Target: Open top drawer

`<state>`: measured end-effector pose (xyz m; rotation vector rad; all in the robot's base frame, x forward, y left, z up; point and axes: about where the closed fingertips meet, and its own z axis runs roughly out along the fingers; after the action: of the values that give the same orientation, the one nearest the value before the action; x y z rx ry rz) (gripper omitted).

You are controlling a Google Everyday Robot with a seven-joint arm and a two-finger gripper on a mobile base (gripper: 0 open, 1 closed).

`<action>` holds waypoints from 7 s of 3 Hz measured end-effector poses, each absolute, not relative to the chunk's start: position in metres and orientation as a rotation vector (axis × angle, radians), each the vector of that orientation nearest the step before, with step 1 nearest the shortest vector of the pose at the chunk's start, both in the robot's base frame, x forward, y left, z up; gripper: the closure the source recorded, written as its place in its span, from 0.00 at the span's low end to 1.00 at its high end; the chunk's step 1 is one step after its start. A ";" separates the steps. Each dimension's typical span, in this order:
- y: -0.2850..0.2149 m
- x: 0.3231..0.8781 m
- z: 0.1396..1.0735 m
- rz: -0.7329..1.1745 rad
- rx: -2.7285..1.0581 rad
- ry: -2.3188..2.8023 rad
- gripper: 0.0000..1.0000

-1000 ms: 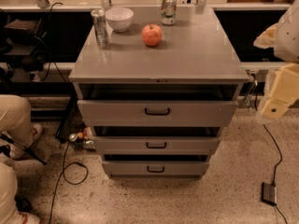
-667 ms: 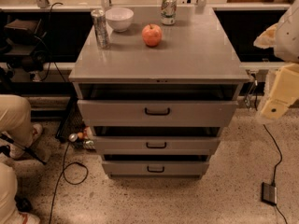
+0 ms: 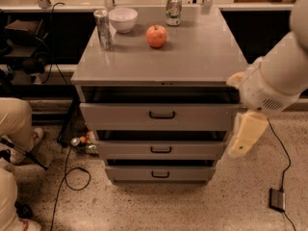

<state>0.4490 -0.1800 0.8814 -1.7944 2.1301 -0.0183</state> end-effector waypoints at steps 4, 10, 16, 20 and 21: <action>-0.203 0.516 0.747 -0.141 -1.840 2.072 0.00; -0.216 0.638 0.653 -0.247 -1.812 1.947 0.47; -0.234 0.527 0.733 -0.277 -1.652 1.994 0.79; -0.215 0.590 0.674 -0.199 -1.739 1.900 0.00; -0.209 0.606 0.665 -0.186 -1.750 1.871 0.00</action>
Offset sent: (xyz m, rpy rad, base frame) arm 0.0034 0.0278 -0.0563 0.0580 0.0182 0.0468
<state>0.6061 -0.2086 0.6648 -1.7498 1.8715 -0.1857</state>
